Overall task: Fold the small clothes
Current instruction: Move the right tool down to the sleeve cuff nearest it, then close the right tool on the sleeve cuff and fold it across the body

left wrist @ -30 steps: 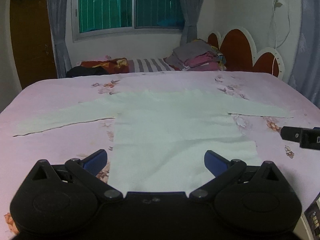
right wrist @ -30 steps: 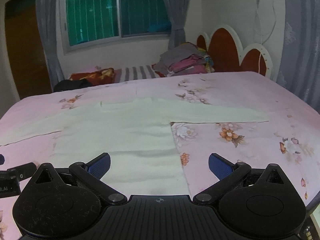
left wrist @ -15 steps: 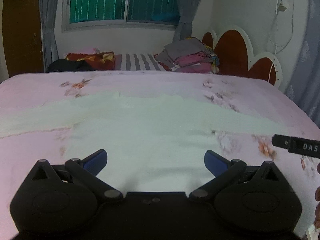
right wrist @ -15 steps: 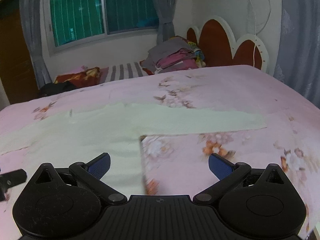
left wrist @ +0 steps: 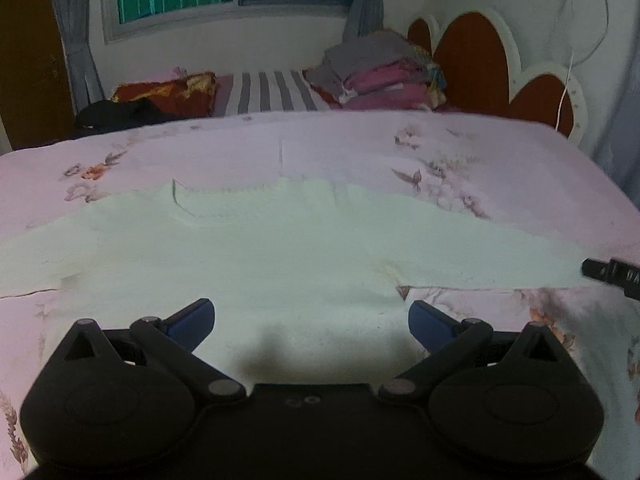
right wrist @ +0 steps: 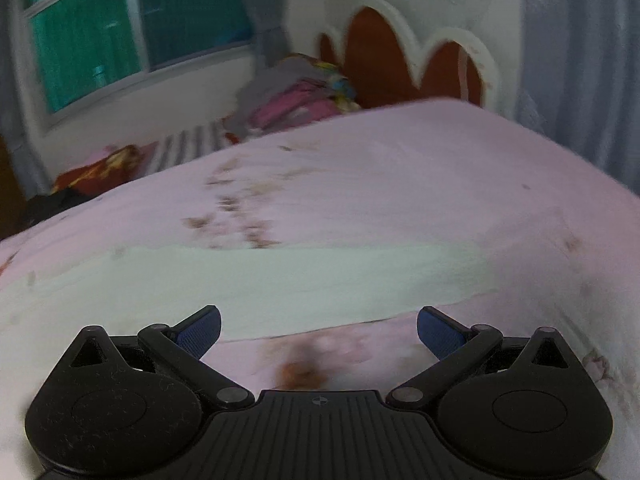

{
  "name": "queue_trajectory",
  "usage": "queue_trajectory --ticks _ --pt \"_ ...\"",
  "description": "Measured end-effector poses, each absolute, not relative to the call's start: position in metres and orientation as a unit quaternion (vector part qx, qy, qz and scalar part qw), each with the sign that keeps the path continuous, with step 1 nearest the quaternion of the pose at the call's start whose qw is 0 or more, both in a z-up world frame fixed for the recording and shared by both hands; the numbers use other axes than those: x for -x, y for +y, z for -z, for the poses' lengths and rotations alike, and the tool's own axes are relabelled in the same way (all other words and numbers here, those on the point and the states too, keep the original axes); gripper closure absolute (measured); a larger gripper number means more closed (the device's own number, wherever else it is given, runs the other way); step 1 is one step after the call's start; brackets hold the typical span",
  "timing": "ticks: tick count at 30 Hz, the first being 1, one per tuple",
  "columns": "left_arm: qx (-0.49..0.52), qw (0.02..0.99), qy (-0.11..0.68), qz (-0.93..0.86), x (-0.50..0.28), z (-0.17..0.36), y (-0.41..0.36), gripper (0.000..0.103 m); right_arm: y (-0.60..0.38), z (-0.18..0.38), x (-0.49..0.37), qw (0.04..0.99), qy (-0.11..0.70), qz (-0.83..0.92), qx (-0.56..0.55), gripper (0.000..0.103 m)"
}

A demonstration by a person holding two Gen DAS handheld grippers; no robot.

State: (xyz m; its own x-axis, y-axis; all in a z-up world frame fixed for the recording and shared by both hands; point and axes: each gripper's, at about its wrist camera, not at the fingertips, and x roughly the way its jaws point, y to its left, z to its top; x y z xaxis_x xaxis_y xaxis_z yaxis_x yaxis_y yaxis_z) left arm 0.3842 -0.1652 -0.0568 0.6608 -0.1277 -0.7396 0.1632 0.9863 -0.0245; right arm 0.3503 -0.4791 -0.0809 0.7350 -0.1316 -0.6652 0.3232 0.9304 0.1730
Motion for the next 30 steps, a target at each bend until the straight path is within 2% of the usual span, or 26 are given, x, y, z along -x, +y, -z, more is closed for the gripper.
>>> queue_trajectory --ticks 8,16,18,19,27,30 --pt "-0.017 0.896 0.44 0.057 -0.405 0.075 -0.174 0.0 -0.575 0.129 -0.363 0.892 0.35 0.167 -0.232 0.001" --pt "-0.01 0.906 0.42 0.057 -0.421 0.068 -0.188 0.0 -0.608 0.148 -0.356 0.873 0.331 0.179 -0.31 0.002" --pt "-0.004 0.907 0.416 0.061 -0.426 0.066 -0.192 0.0 -0.614 0.15 -0.352 0.87 0.327 0.18 -0.322 0.035" --pt "-0.003 0.907 0.416 0.063 -0.428 0.065 -0.195 0.0 -0.618 0.149 -0.349 0.868 0.324 0.186 -0.326 0.038" --pt "-0.006 0.911 0.408 0.063 -0.43 0.061 -0.202 0.0 -0.643 0.151 -0.335 0.854 0.298 0.172 -0.39 0.039" --pt "0.005 0.916 0.399 0.049 -0.429 0.057 -0.192 0.0 -0.643 0.15 -0.336 0.861 0.291 0.172 -0.38 0.039"
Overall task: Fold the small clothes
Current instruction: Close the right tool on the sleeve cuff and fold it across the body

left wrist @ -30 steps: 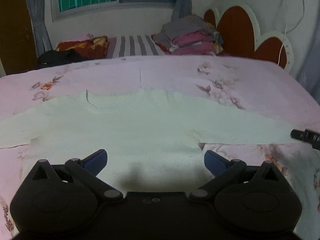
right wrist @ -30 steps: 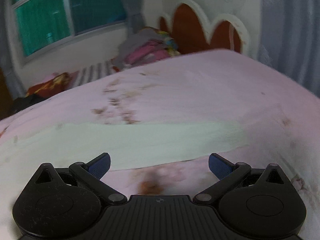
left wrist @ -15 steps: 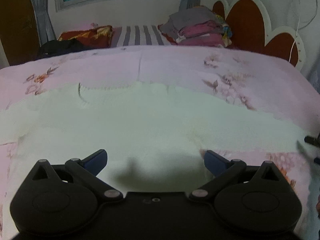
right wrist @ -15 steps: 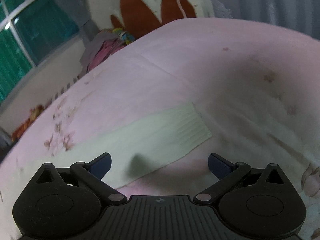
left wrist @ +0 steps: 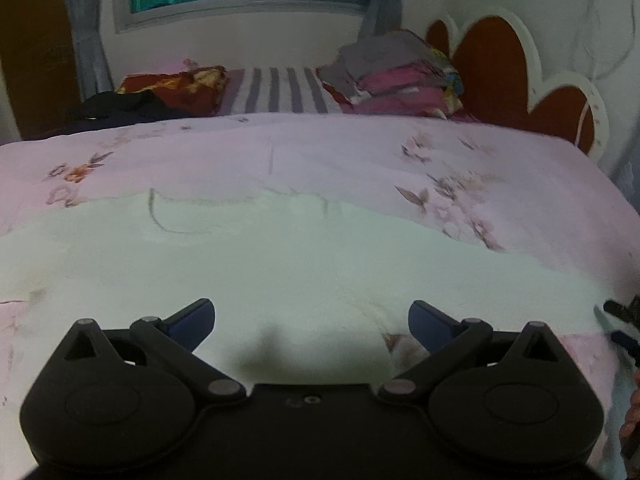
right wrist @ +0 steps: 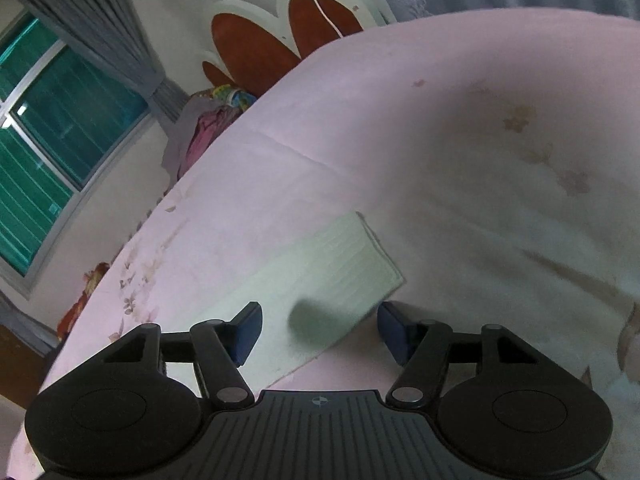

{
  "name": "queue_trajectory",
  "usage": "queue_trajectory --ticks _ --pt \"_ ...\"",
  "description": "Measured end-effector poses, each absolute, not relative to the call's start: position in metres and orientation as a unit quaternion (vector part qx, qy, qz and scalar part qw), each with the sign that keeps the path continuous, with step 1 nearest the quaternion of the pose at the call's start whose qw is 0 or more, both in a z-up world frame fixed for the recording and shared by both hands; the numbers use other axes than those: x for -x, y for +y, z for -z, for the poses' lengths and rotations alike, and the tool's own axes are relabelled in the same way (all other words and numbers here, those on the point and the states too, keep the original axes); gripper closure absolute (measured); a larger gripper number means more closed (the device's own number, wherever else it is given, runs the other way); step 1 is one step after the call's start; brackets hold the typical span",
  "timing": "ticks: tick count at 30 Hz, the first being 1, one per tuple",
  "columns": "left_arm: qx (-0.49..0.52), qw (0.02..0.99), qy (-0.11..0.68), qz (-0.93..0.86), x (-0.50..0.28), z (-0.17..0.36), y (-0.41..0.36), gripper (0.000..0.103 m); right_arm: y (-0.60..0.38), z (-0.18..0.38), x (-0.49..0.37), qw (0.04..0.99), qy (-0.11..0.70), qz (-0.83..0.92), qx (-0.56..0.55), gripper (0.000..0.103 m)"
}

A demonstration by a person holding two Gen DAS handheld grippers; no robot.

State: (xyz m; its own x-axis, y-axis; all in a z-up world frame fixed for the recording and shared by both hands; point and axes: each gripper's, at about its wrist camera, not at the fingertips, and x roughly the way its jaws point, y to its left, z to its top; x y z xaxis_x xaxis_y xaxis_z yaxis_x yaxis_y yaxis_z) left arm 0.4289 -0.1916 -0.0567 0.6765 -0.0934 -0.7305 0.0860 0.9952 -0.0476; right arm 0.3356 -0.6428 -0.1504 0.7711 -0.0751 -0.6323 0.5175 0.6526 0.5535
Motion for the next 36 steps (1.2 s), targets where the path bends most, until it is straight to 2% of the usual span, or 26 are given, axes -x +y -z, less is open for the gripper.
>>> queue_trajectory --ticks 2,4,6,10,11,20,26,36 --pt "0.007 0.921 0.389 0.035 -0.427 0.051 -0.183 0.0 -0.642 0.149 -0.337 0.865 0.289 0.175 -0.372 0.039" --pt "0.005 0.923 0.385 0.025 -0.425 0.048 -0.172 0.0 -0.64 0.148 -0.34 0.868 0.29 0.18 -0.361 0.044" --pt "0.008 0.922 0.386 0.021 -0.423 0.047 -0.158 0.0 -0.638 0.147 -0.342 0.869 0.293 0.188 -0.352 0.061" --pt "0.031 0.92 0.39 0.013 -0.418 0.05 -0.12 0.0 -0.635 0.147 -0.349 0.872 0.305 0.201 -0.325 0.087" --pt "0.031 0.919 0.392 0.009 -0.418 0.051 -0.109 0.0 -0.633 0.147 -0.351 0.873 0.312 0.202 -0.316 0.101" --pt "0.043 0.914 0.402 -0.021 -0.413 0.072 -0.009 0.002 -0.543 0.099 -0.393 0.912 0.308 0.14 -0.233 0.101" --pt "0.029 0.916 0.399 -0.024 -0.402 0.071 0.052 0.001 -0.41 0.07 -0.428 0.936 0.307 0.051 -0.162 0.101" --pt "0.038 0.91 0.408 -0.059 -0.366 0.084 0.142 0.001 -0.197 0.095 -0.46 0.93 0.348 -0.109 -0.052 0.101"
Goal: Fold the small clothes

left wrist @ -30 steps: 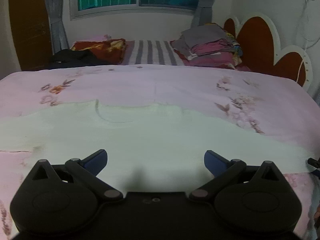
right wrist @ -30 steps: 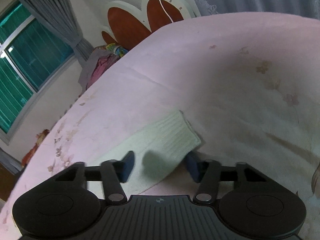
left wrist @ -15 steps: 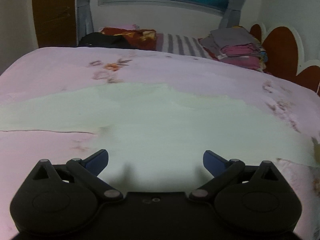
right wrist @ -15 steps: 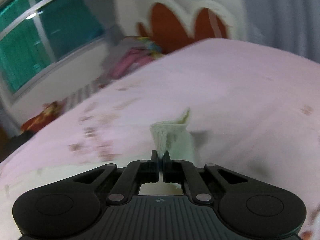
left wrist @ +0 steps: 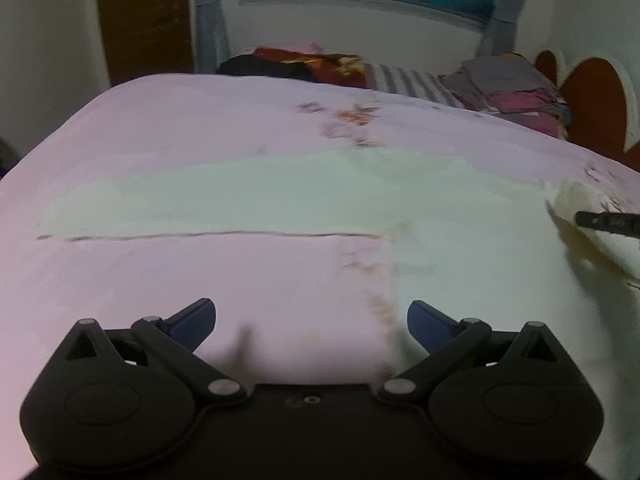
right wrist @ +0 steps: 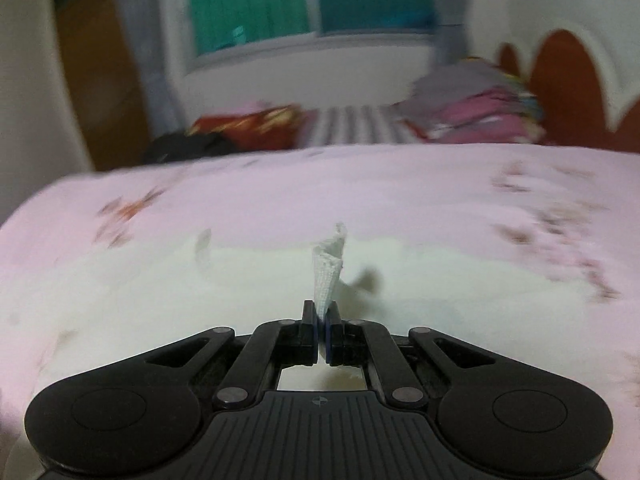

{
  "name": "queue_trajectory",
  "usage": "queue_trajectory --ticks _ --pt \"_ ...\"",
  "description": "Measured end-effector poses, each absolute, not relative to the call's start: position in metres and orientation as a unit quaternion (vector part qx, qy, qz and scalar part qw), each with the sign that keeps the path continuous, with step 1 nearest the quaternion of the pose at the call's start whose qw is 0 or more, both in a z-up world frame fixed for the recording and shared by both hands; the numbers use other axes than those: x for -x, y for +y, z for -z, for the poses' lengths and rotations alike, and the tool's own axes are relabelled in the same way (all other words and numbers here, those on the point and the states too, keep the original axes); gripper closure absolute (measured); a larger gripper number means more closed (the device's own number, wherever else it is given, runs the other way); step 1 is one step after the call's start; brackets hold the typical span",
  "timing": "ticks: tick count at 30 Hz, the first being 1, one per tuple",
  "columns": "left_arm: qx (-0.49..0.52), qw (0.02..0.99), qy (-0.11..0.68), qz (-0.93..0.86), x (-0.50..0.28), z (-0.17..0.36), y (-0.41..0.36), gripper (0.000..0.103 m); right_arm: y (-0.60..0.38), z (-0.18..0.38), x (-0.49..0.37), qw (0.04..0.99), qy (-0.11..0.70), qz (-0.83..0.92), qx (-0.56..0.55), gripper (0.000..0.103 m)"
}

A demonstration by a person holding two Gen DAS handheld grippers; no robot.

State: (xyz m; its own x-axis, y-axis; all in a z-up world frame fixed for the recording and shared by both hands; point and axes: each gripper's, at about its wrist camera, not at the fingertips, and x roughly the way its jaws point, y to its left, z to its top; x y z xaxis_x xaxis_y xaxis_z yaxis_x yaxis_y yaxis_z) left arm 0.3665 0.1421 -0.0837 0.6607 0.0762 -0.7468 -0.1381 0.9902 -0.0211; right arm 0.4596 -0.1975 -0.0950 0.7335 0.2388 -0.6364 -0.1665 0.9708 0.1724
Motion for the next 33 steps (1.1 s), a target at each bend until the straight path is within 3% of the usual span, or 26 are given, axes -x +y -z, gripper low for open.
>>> queue_trajectory --ticks 8,10,11,12,13,14,16,17,18,27,29,31,33 --pt "0.1 0.903 0.413 -0.059 -0.357 0.089 0.183 0.006 -0.103 0.132 -0.475 0.908 0.378 -0.181 -0.007 0.1" --pt "0.115 0.901 0.417 -0.048 -0.361 0.091 0.184 0.012 -0.087 0.14 -0.473 0.908 0.377 -0.181 0.012 0.076" --pt "0.118 0.9 0.416 -0.042 -0.364 0.093 0.184 0.014 -0.085 0.14 -0.47 0.911 0.37 -0.182 0.02 0.032" --pt "0.122 0.9 0.416 -0.035 -0.368 0.093 0.181 0.019 -0.083 0.138 -0.463 0.918 0.353 -0.179 0.023 0.015" --pt "0.128 0.9 0.415 -0.024 -0.372 0.093 0.177 0.027 -0.086 0.134 -0.453 0.93 0.325 -0.172 0.025 0.006" --pt "0.138 0.9 0.413 -0.008 -0.379 0.094 0.173 0.033 -0.09 0.131 -0.448 0.933 0.315 -0.172 0.029 0.006" --pt "0.162 0.896 0.413 0.027 -0.395 0.098 0.157 0.051 -0.104 0.129 -0.44 0.931 0.323 -0.171 0.012 0.021" --pt "0.176 0.891 0.416 0.048 -0.405 0.101 0.146 0.053 -0.114 0.131 -0.438 0.927 0.335 -0.17 -0.005 0.048" --pt "0.187 0.886 0.418 0.069 -0.414 0.104 0.135 0.055 -0.124 0.133 -0.439 0.922 0.35 -0.162 -0.019 0.063" --pt "0.223 0.851 0.453 0.143 -0.49 0.142 0.046 0.069 -0.236 0.146 -0.432 0.914 0.385 -0.066 -0.108 0.064" --pt "0.247 0.842 0.459 0.14 -0.501 0.149 0.041 0.075 -0.254 0.146 -0.428 0.913 0.385 -0.059 -0.122 0.064" --pt "0.255 0.837 0.462 0.142 -0.511 0.155 0.036 0.096 -0.264 0.147 -0.424 0.912 0.385 -0.053 -0.131 0.064" --pt "0.241 0.842 0.459 0.15 -0.512 0.155 0.03 0.1 -0.275 0.149 -0.424 0.911 0.386 -0.044 -0.14 0.065"
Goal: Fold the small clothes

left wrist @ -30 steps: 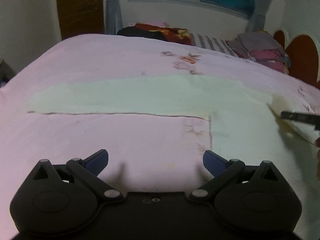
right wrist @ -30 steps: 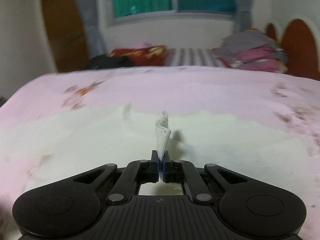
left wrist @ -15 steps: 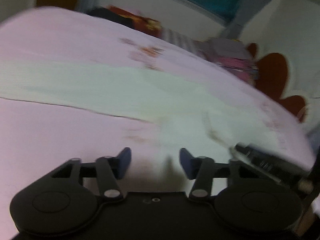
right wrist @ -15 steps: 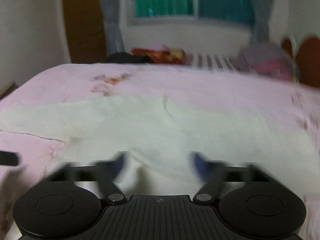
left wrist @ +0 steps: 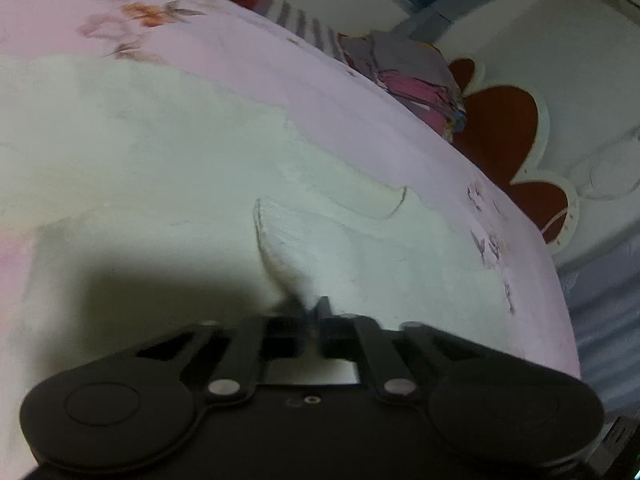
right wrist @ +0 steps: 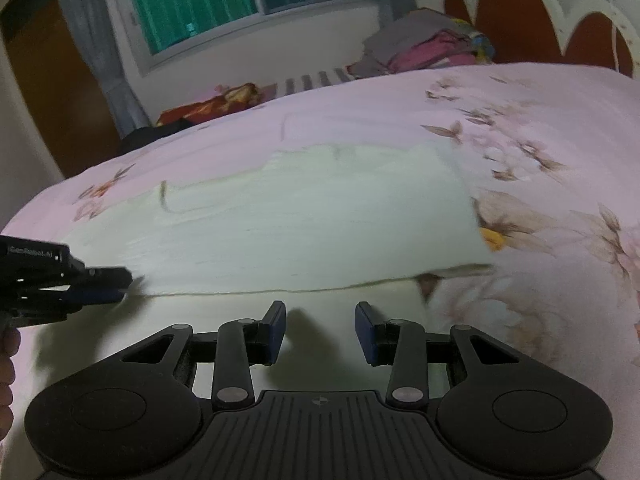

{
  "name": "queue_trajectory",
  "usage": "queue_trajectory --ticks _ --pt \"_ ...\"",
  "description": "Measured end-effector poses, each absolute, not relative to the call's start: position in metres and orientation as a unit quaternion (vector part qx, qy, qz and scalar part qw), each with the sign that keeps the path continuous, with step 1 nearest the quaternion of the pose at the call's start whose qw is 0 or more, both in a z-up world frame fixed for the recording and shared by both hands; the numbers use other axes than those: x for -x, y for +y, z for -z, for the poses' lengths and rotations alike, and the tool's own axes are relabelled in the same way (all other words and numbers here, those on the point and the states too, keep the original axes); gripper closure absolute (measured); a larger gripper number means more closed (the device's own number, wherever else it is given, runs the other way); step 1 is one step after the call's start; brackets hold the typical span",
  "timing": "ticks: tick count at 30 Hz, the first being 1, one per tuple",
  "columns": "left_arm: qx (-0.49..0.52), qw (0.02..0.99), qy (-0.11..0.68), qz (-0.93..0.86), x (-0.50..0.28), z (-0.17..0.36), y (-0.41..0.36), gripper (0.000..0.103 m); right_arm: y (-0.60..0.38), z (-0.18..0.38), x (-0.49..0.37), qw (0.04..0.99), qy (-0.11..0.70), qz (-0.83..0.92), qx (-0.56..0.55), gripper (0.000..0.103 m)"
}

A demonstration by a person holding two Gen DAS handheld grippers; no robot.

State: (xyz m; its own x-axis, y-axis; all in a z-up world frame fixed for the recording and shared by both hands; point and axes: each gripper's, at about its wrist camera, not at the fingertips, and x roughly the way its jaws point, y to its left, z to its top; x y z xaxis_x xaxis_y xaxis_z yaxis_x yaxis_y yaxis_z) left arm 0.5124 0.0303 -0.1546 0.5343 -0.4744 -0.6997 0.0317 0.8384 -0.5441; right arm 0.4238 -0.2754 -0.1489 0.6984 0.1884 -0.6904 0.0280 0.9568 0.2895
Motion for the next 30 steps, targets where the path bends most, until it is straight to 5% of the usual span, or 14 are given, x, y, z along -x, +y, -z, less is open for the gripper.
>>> queue_trajectory --ticks 3,27,30 --pt "0.225 0.858 0.436 0.154 -0.513 0.143 0.031 0.1 -0.281 0.143 -0.419 0.909 0.386 -0.037 -0.154 0.074" --pt "0.202 0.883 0.412 0.101 -0.499 0.133 0.115 0.1 -0.291 0.146 -0.427 0.912 0.389 -0.005 -0.131 0.074" --pt "0.144 0.904 0.396 0.069 -0.491 0.128 0.11 0.079 -0.292 0.133 -0.417 0.915 0.377 -0.022 -0.138 0.074"
